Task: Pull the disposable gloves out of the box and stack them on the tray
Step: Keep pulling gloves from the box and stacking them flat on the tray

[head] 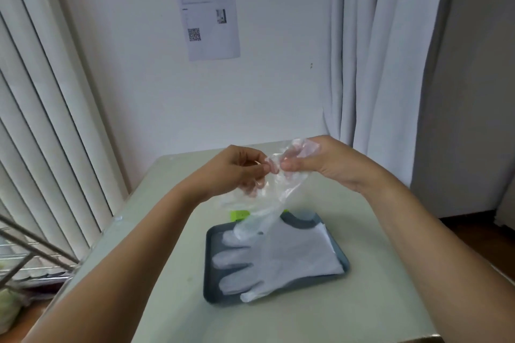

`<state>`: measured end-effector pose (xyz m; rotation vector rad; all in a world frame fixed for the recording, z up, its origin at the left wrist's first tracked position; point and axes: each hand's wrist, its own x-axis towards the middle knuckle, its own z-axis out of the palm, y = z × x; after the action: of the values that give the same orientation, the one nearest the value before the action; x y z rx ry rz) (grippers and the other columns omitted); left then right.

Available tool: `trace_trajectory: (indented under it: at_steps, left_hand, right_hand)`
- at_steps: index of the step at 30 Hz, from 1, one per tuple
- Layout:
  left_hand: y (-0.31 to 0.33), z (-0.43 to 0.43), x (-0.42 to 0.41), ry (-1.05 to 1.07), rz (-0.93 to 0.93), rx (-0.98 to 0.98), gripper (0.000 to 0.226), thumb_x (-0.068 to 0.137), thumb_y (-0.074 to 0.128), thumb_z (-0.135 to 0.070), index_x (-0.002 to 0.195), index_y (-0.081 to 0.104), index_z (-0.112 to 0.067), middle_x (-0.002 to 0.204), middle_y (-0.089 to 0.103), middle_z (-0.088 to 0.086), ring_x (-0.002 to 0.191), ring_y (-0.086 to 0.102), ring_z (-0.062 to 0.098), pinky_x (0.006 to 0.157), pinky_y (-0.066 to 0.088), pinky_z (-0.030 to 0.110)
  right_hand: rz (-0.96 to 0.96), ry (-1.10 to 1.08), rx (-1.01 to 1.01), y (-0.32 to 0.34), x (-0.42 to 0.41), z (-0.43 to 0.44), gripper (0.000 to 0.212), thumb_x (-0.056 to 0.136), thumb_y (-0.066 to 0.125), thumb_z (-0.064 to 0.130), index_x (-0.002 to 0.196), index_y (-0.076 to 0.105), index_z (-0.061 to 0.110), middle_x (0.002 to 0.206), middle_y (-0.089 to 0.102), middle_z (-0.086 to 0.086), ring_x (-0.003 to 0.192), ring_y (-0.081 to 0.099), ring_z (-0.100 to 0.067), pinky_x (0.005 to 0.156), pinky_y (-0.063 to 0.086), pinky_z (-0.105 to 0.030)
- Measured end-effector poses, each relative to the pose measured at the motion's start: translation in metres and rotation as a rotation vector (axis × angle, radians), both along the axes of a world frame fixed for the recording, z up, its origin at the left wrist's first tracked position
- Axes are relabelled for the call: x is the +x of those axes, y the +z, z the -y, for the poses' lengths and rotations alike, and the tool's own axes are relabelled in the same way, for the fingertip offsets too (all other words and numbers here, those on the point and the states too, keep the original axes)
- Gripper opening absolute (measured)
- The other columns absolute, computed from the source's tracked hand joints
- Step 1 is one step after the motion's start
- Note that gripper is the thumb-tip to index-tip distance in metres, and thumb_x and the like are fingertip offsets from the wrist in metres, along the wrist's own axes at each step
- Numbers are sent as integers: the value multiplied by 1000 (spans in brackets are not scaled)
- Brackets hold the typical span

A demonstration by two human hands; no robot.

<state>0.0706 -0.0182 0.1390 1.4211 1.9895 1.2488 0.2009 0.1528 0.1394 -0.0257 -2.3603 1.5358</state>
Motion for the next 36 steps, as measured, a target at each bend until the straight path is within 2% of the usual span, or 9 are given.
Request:
trace_trajectory:
  at_steps: [6,14,17,20,25,28,31,34,36]
  left_hand:
    - [-9,11,3,68,-33,-54,37,77,67,-46,92,72,-13,54,48,-8,47,32,8,45,28,15]
    - [-22,16,-4,374,-394,27,15,83,74,-26,75,65,-17,54,55,-6,44,45,2,48,37,14]
    - [-25,14,8,453,-614,87,11,85,69,-24,78,62,-20,57,53,-8,51,45,7,55,38,25]
    - [-34,7,26,411,-895,187,7,88,65,-24,85,63,-19,59,57,-7,52,49,17,54,37,26]
    - [-77,-6,49,198,-1238,253,6,73,65,-17,72,59,-14,49,55,-2,34,46,23,31,34,21]
    - [-106,-12,53,103,-1266,183,14,66,67,-6,69,56,-13,46,49,-2,31,39,22,36,21,18]
    - [-122,-14,65,66,-1204,65,12,87,52,-23,83,60,-14,60,61,-1,45,54,24,44,25,22]
    - [-116,-9,72,120,-893,-144,50,86,47,-67,110,54,-24,88,68,-4,78,63,17,62,37,30]
    - [-109,-3,67,193,-610,-27,64,74,43,-80,105,56,-26,87,65,-11,79,62,7,68,47,27]
  right_hand:
    - [21,-148,64,0,11,-5,14,82,73,11,90,70,0,74,72,-3,70,64,-8,70,48,-12]
    - [63,-655,23,-17,15,-29,20,91,59,15,72,60,9,70,57,-6,55,48,-15,55,41,-24]
    - [333,-353,-381,-24,21,-11,45,95,53,42,85,67,0,71,66,-11,49,58,-14,44,46,-18]
    - [469,-39,-744,-33,21,-1,81,80,52,63,115,60,-10,106,69,-23,79,72,-27,57,59,-27]
    - [456,-36,-885,-49,20,-11,88,70,63,59,123,51,-10,112,66,-24,92,70,-33,69,61,-34]
    - [491,-162,-757,-62,18,-13,46,79,71,23,116,60,-2,93,71,-16,70,70,-23,60,59,-32]
    - [508,-286,-490,-70,13,-12,11,89,63,5,95,70,1,81,72,-8,70,67,-19,63,55,-29]
    - [426,-300,-340,-70,12,-14,15,91,58,2,88,72,6,79,74,-5,73,70,-17,64,55,-27]
    - [345,-261,-255,-66,14,-13,16,91,58,2,88,72,9,87,75,-8,85,71,-19,79,55,-32]
